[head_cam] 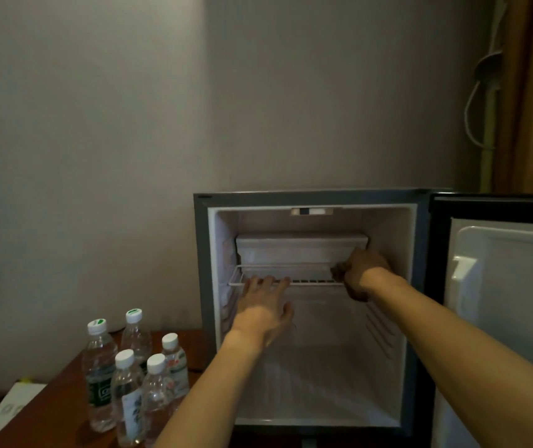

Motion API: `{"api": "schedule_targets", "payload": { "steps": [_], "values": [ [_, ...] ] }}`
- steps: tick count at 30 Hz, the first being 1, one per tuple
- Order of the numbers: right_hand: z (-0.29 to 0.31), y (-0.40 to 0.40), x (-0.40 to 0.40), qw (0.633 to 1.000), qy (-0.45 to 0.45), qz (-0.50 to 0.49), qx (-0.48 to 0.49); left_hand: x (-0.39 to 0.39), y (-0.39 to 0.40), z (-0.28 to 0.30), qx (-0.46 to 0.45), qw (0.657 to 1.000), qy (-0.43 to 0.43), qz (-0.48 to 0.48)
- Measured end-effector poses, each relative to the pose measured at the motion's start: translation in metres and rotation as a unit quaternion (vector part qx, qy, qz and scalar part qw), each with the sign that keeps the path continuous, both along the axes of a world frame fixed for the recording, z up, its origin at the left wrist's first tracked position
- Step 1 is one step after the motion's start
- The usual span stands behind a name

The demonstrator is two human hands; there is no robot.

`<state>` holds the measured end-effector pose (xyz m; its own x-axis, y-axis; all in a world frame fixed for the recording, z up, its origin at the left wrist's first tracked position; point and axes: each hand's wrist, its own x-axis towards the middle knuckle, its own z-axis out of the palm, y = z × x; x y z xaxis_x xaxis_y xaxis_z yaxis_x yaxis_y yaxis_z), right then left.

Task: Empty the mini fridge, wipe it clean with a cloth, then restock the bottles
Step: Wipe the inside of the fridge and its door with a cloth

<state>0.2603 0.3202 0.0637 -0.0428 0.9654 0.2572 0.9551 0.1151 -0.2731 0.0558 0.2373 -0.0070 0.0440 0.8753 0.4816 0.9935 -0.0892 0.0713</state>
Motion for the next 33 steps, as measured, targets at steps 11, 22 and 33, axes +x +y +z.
{"api": "schedule_targets", "payload": {
  "steps": [11, 22, 33],
  "values": [
    [0.003, -0.006, -0.001, 0.975, -0.219, 0.029, -0.001, -0.006, -0.001, 0.021, -0.052, 0.999, 0.015, -0.003],
    [0.005, 0.015, -0.013, 0.998, -0.027, 0.025, 0.041, -0.020, 0.016, 0.006, -0.042, 0.998, 0.050, 0.026],
    [0.014, 0.010, -0.132, 0.912, 0.024, 0.204, 0.355, -0.031, 0.016, -0.008, 0.003, 1.000, 0.008, -0.011]
  ]
}}
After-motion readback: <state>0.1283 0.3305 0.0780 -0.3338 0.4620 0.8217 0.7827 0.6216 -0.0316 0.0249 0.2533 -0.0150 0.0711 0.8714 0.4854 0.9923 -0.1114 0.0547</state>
